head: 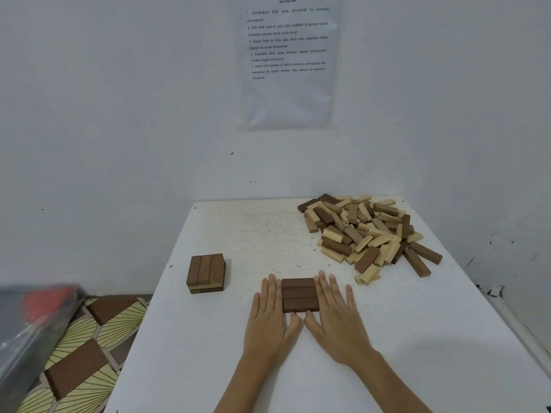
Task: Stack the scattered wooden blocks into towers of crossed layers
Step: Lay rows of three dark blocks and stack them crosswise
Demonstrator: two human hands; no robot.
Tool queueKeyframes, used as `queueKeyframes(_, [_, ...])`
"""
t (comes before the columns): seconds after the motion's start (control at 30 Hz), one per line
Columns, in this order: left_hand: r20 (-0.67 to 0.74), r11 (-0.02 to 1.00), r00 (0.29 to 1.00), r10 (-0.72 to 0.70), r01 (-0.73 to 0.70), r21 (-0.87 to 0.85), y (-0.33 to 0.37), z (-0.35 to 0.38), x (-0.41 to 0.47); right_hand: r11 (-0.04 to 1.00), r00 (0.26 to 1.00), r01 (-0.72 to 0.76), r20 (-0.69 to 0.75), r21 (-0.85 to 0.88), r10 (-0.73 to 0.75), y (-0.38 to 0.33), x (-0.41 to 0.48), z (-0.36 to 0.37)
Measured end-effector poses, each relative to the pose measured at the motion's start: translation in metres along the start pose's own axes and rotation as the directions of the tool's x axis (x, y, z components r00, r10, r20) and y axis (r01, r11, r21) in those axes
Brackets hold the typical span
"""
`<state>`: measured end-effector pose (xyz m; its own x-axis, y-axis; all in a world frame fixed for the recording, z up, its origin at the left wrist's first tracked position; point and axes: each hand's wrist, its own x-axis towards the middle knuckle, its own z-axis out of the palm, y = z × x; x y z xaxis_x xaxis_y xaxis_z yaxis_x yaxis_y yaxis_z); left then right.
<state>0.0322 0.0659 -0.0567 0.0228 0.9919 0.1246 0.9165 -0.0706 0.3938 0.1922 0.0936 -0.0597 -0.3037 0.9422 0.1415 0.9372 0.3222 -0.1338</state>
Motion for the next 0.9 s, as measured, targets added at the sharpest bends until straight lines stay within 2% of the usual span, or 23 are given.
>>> queueKeyframes(0.37, [0.021, 1.0, 1.0, 0.004, -0.003, -0.013, 0.0033, -0.0024, -0.0025, 0.999, 0.999, -0.033, 0.021, -0.012, 0.033, -0.002, 0.0001, 0.0011])
queueKeyframes(0.9, [0.015, 1.0, 1.0, 0.013, -0.013, 0.002, 0.0016, 0.0026, -0.0009, 0.999, 0.999, -0.036, -0.019, -0.022, 0.036, -0.0038, -0.0002, 0.0032])
